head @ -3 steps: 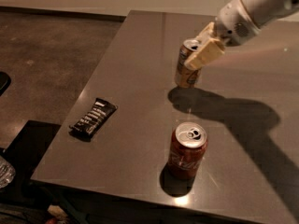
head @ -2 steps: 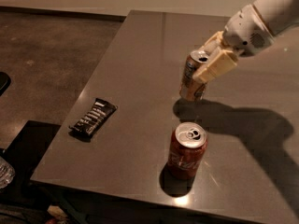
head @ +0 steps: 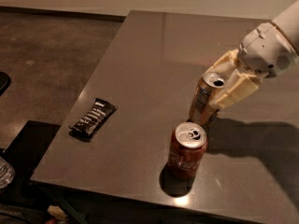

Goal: Move orange can near coke can

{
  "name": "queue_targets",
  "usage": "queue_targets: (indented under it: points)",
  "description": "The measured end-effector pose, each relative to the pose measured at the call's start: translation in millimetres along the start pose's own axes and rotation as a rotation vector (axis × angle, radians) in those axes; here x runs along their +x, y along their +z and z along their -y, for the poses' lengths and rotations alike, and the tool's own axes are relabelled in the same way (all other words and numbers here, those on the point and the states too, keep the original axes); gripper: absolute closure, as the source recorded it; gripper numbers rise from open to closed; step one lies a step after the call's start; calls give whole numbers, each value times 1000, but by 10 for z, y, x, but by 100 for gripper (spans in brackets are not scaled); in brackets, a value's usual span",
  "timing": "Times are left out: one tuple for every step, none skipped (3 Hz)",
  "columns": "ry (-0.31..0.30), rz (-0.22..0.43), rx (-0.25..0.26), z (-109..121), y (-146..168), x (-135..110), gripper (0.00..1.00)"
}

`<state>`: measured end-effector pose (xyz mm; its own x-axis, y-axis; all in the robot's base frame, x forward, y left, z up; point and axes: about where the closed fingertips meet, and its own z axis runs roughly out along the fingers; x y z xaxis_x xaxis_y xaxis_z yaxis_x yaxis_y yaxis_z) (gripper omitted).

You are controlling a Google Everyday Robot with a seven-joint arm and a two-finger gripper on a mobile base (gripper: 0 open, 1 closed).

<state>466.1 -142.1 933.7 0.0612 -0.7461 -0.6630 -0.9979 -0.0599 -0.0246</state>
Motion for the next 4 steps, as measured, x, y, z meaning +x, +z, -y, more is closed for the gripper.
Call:
queue_targets:
  points:
    - [-84, -8, -31, -259, 24, 2, 100]
    - [-163, -29, -58, -466, 83, -1, 81]
    - [-210, -43, -88, -606, 148, 22, 58]
    - [-244, -57, -111, -691, 207, 40, 35]
